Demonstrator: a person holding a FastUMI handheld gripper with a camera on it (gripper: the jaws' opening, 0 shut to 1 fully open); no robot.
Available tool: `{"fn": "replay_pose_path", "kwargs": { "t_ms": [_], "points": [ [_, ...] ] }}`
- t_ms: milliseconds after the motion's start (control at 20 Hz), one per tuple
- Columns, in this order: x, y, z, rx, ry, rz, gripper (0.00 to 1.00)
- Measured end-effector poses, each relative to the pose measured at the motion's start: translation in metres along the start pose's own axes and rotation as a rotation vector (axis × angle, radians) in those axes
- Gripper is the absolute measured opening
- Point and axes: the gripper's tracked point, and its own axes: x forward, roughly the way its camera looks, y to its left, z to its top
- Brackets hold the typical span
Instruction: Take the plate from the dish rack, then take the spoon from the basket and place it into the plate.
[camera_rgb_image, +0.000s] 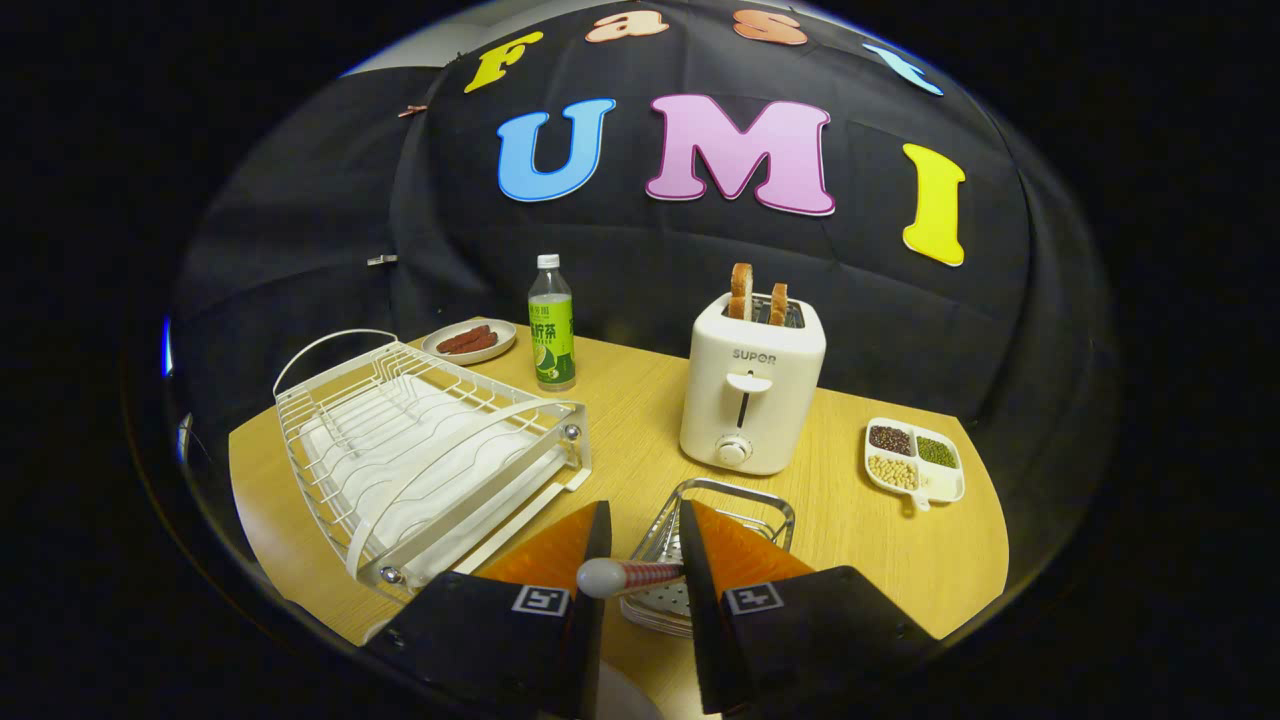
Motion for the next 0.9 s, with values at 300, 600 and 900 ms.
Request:
{"fn": "replay_pose_path", "kwargs": {
  "t_ms": [300, 600, 900],
  "points": [
    [-0.008, -0.030, 0.005, 0.045, 0.031, -0.078, 0.18],
    [-0.026, -0.045, 0.029, 0.071, 0.002, -0.084, 0.15],
    [-0.065, -0.039, 0.073, 0.124, -0.061, -0.003, 0.15]
  ]
}}
